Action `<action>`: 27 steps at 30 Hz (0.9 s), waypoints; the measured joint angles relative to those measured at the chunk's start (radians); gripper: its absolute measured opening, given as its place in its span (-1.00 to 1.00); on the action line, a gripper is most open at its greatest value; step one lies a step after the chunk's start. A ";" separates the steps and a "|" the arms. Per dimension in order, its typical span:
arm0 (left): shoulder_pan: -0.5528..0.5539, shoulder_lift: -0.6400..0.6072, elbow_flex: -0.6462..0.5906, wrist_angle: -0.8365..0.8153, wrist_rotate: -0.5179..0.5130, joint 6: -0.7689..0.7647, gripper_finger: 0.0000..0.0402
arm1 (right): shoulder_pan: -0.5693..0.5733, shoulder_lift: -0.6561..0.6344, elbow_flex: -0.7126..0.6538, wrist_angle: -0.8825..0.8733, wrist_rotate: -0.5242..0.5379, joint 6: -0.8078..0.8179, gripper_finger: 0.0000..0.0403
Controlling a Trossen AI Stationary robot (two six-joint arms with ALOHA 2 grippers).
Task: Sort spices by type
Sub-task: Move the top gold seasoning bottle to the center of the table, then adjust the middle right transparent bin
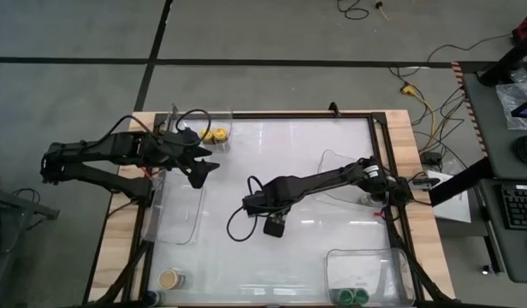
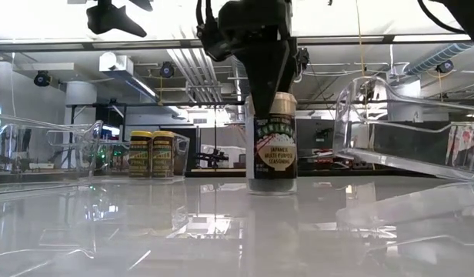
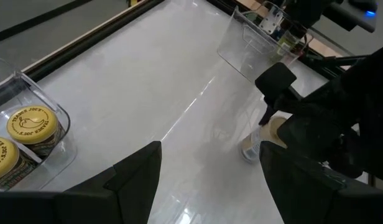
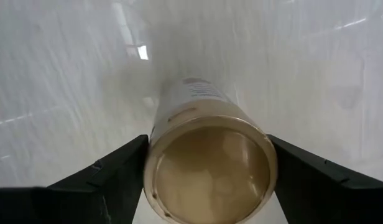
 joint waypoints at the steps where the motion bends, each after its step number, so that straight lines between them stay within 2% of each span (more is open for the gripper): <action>1: 0.000 0.000 0.000 0.000 0.000 0.000 0.28 | 0.000 0.001 0.000 0.001 0.000 0.002 0.47; 6: 0.000 0.000 0.000 0.000 0.000 0.000 0.28 | 0.000 0.001 0.000 0.000 0.000 0.014 0.48; 12: 0.000 0.000 0.000 0.000 0.000 0.004 0.28 | 0.000 -0.013 0.038 -0.029 0.008 0.036 0.62; 19: 0.000 0.000 0.000 0.000 0.000 0.012 0.28 | -0.010 -0.102 0.091 -0.043 0.009 0.039 0.79; 27: 0.000 0.000 0.000 0.000 0.000 0.012 0.28 | -0.065 -0.264 0.078 -0.085 0.053 0.103 0.81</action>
